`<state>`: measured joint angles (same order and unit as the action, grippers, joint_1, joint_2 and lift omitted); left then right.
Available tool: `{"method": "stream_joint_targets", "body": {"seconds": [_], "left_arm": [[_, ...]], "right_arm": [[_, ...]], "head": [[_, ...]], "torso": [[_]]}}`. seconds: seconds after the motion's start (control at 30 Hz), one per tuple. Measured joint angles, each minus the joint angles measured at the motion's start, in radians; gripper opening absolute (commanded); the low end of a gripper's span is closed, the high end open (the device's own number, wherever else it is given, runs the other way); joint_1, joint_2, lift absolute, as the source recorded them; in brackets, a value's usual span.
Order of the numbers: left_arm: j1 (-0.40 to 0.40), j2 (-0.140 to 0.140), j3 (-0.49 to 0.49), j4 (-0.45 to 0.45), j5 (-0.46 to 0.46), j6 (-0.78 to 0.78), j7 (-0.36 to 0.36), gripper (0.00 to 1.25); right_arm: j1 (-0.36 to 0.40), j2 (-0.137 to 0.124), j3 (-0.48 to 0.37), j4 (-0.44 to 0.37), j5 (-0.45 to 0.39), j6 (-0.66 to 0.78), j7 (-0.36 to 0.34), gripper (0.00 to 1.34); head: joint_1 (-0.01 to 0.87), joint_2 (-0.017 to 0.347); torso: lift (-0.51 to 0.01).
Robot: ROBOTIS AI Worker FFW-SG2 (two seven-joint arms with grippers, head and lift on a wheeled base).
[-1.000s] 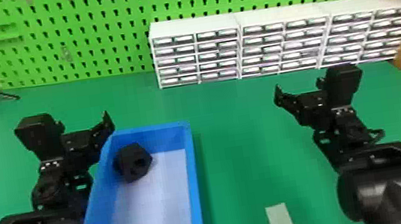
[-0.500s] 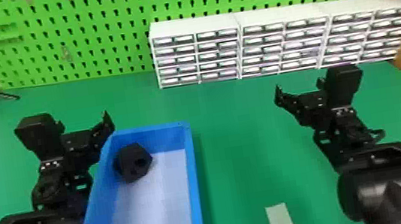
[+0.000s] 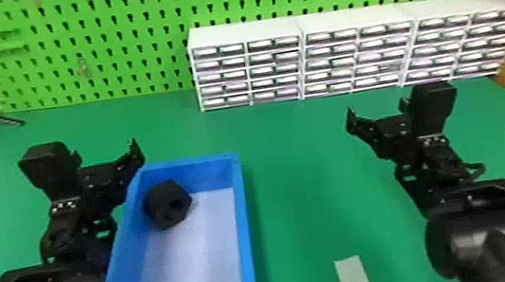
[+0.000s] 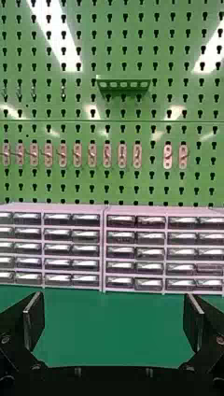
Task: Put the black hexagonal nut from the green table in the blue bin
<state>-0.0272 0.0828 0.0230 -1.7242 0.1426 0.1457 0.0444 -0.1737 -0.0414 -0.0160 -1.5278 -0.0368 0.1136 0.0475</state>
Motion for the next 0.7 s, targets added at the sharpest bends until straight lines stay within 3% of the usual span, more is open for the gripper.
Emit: {"method": "stream_joint_targets", "body": {"seconds": [0.7], "left_arm": [[0.002,0.000,-0.001,0.000,0.003,0.000,0.000,1.09]], "right_arm": [[-0.001,0.002,-0.001,0.000,-0.003,0.004,0.000,1.16]], "head": [[0.686,0.028]], "torso": [[-0.096]]}}
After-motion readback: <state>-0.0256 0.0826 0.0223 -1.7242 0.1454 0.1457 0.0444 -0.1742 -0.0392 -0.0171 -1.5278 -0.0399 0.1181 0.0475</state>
